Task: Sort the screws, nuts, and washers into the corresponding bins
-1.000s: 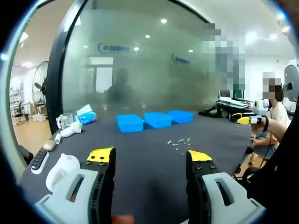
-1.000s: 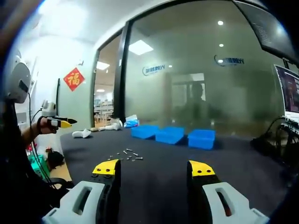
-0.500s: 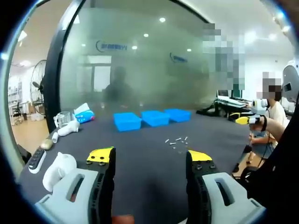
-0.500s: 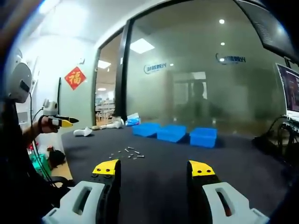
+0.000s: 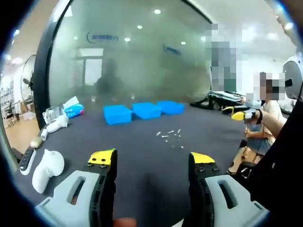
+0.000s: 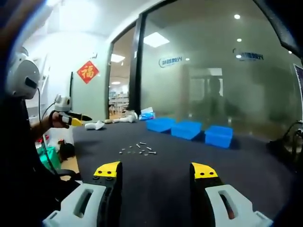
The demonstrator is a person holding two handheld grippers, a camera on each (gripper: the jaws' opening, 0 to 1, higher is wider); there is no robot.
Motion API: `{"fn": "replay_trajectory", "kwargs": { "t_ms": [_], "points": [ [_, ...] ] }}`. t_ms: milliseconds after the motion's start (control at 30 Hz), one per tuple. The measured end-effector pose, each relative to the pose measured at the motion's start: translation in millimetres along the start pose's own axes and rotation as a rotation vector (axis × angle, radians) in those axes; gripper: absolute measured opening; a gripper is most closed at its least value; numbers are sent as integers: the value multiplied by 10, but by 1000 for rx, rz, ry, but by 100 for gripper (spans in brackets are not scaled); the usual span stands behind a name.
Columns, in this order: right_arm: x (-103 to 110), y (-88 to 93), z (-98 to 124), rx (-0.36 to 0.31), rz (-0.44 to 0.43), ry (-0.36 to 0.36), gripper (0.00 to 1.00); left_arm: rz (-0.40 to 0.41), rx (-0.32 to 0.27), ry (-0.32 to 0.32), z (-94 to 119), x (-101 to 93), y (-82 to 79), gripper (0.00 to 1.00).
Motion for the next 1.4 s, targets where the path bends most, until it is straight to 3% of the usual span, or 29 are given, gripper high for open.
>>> {"fn": "replay_trajectory", "kwargs": {
  "t_ms": [233,600,1133,1400],
  "points": [
    [41,-16,-42,-3,26,-73,53,7,14,42,-46,-76,-63,58],
    [31,-80,-178,19,85,-139,53,-52,99,72,-210,-158,-43,57],
    [-27,-126,-391,39,109,-180,53,-68,136,94,-326,-155,-50,57],
    [-45,-67,-519,80,119,-198,52,-66,149,95,-379,-122,-31,57]
  ]
}}
Point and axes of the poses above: the point that each gripper's makers call its tool centre point, and the gripper's own axes: z roughly backward along the fingers, x roughly to its left, y roughly out of its underside, the point moved 2 cm from there along z, roughly backward along the fingers, and after that the axes turned 15 degrees about z, right-handed, at the moved point
